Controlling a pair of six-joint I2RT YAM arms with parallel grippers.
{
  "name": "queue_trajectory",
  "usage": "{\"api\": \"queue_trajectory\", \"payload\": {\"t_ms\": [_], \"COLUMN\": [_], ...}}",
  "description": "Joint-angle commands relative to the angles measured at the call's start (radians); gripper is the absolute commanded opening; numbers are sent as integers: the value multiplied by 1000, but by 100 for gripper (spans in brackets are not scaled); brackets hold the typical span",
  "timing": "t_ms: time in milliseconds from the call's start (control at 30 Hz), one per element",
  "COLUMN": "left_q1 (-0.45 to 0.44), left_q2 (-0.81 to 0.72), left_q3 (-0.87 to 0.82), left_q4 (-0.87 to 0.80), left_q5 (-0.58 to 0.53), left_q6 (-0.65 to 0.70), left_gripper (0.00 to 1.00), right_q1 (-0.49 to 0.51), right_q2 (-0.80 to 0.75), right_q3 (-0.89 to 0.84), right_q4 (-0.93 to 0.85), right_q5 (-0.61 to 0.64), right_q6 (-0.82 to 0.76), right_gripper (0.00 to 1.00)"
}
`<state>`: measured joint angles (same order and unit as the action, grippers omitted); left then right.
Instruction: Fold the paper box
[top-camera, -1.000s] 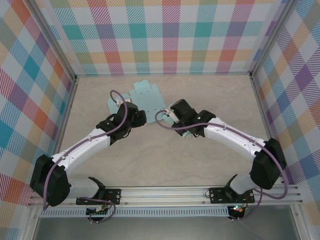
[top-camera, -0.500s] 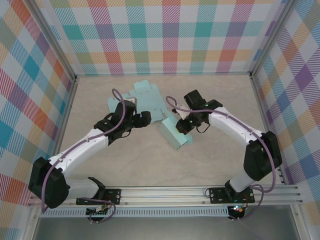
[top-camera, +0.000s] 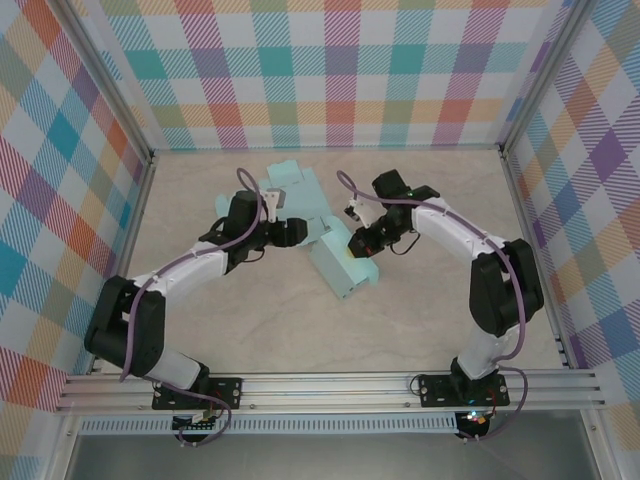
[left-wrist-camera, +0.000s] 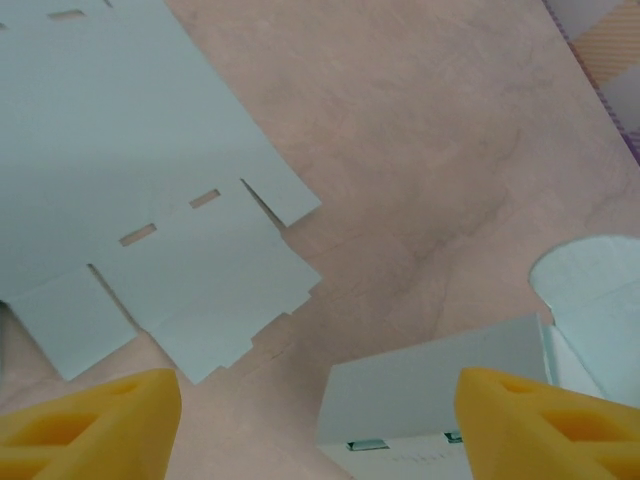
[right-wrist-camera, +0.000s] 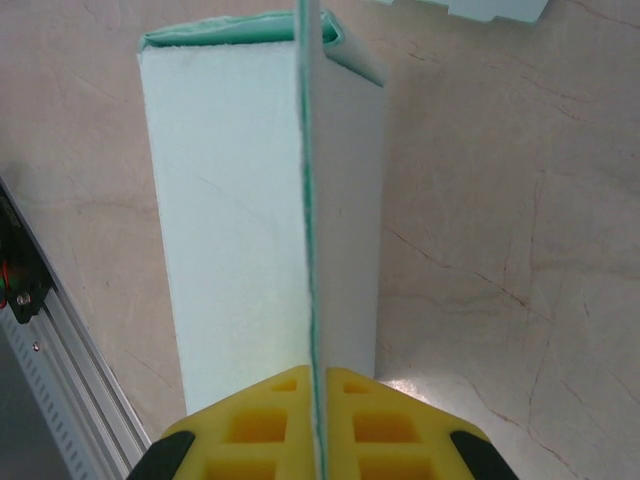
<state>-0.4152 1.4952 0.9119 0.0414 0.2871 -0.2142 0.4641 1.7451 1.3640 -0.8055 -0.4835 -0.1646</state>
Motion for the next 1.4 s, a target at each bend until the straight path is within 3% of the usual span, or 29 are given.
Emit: {"api": "queue_trajectory", "payload": {"t_ms": [0, 133, 367, 700, 800, 900, 1067, 1200, 1367], "left_q1": [6, 11, 49, 99, 104, 122, 156, 185, 184], "left_q2": [22, 44, 94, 156, 144, 130, 135, 174, 186], "left_q3": [41, 77, 132, 213, 194, 165, 213, 284, 311], "left_q4": [81, 63, 65, 46, 45, 32, -189, -351, -405], "left_q5": [134, 200, 251, 336, 378, 492, 586, 651, 688], "left_q6": [131, 273, 384, 447, 529, 636, 816, 899, 946], "left_gripper": [72, 71, 67, 66, 67, 64, 56, 44, 44], "right_q1": [0, 7, 19, 75, 99, 131, 198, 240, 254], "right_q2": [30, 65, 97, 123, 141, 157, 150, 124, 93], "right_q3": [61, 119, 177, 239, 268, 307, 343, 349, 345], "right_q4": [-71, -123, -139, -186, -210, -238, -246, -237, -216], "right_q5": [-12, 12, 35, 165, 230, 322, 456, 479, 473], "right_q6": [-11, -27, -17, -17, -31, -52, -104, -157, -185], "right_gripper": [6, 17, 20, 4, 0, 0, 0, 0, 0]}}
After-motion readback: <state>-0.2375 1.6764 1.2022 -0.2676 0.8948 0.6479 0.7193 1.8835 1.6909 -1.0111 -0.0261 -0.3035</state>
